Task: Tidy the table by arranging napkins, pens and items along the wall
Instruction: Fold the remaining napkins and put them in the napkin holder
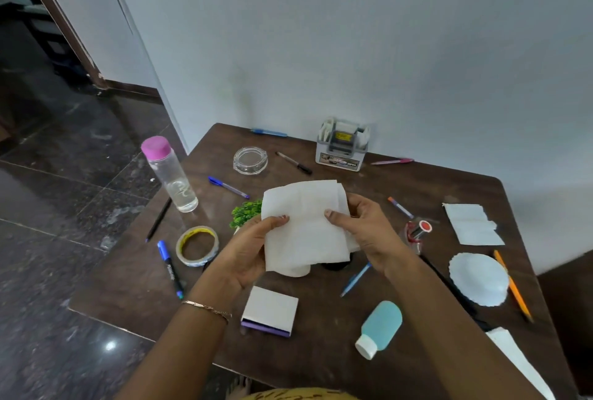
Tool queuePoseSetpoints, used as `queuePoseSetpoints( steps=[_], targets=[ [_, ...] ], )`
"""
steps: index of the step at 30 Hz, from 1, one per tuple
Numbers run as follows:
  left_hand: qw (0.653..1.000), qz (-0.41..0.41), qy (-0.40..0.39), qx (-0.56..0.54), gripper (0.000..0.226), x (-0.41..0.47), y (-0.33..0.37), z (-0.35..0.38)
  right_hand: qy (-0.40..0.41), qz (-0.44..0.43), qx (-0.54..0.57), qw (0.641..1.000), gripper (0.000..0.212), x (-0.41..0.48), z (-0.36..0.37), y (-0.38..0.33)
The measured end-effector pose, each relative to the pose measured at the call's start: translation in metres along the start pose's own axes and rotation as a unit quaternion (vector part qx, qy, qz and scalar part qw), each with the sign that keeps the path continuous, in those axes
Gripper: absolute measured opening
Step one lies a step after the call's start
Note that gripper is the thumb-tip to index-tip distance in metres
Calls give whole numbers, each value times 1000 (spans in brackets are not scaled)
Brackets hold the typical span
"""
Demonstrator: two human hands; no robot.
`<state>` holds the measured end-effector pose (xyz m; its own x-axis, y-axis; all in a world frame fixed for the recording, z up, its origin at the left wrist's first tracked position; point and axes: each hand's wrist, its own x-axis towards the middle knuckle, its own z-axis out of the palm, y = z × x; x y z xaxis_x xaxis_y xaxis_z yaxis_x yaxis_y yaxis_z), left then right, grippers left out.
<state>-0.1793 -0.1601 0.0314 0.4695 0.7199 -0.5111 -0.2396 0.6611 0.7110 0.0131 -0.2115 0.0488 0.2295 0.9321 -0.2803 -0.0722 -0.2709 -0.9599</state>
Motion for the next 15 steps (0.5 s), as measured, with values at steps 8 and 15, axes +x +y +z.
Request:
queuePoseSetpoints(
  steps=[8,15],
  targets=[
    [997,74,-11,-35,22,-1,-8,23,5,-41,-14,999,29,-4,-45,-2],
    [996,36,-17,-85,33,3,-7,36,42,-45,-98,993,47,-1,-52,-4]
  ],
)
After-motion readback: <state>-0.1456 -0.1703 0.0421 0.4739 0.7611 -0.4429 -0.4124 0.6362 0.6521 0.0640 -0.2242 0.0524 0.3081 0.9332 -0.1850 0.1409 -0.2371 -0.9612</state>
